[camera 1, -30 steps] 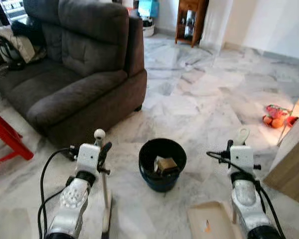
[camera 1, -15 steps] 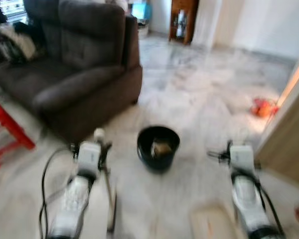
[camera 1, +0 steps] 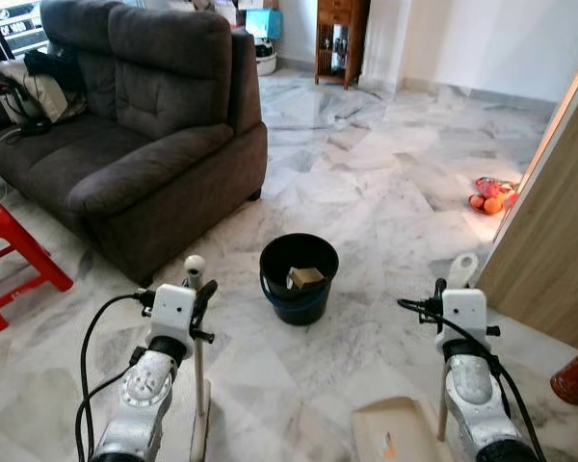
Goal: Sweep floor
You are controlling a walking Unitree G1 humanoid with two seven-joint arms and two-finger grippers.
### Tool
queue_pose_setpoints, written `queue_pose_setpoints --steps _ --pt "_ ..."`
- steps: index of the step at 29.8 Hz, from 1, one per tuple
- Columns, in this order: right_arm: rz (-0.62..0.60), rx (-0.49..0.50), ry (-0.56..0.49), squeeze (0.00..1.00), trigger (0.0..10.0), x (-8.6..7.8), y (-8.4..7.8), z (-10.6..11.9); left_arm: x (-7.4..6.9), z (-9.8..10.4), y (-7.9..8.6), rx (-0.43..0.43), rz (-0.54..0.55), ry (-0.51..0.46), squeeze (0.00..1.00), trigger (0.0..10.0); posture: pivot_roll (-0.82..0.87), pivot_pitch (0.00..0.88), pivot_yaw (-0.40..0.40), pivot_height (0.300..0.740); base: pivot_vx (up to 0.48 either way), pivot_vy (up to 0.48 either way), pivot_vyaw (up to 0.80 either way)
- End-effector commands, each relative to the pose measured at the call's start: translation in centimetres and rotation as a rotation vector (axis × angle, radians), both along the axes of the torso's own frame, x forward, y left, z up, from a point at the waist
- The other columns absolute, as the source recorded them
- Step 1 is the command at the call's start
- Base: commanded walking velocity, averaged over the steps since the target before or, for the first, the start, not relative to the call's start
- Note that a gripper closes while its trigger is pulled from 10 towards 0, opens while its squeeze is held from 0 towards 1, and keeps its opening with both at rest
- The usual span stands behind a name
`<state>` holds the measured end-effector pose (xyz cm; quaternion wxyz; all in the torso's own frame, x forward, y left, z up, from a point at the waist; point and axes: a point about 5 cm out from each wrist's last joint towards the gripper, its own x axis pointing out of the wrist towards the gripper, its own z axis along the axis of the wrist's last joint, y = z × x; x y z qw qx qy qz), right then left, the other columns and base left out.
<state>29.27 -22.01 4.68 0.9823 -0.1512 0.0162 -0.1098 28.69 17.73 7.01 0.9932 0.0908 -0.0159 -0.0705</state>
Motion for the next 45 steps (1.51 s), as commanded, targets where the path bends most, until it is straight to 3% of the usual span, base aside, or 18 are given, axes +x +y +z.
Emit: queue_pose_setpoints --steps 1,10,22,45 --pt "0.01 -0.005 -0.025 0.0 10.0 0.47 0.07 0.62 0.61 0.97 0.12 0.01 -0.005 -0.041 0.0 10.0 0.06 0.0 0.038 0.74 0.0 0.0 -0.8" --pt "0.016 -0.004 -0.012 0.0 10.0 0.48 0.23 0.42 0.67 0.56 0.4 0.049 0.008 -0.013 0.0 10.0 0.07 0.0 0.038 0.74 0.0 0.0 -0.8" --pt "0.013 -0.001 -0.001 0.0 10.0 0.44 0.25 0.23 0.7 0.46 0.43 0.069 0.01 -0.005 0.0 10.0 0.07 0.0 0.039 0.74 0.0 -0.252 -0.8" --pt "0.006 0.003 0.005 0.0 10.0 0.39 0.14 0.1 0.9 0.68 0.24 0.055 0.011 -0.018 0.0 10.0 0.07 0.0 0.037 0.74 0.0 -0.153 -0.8"
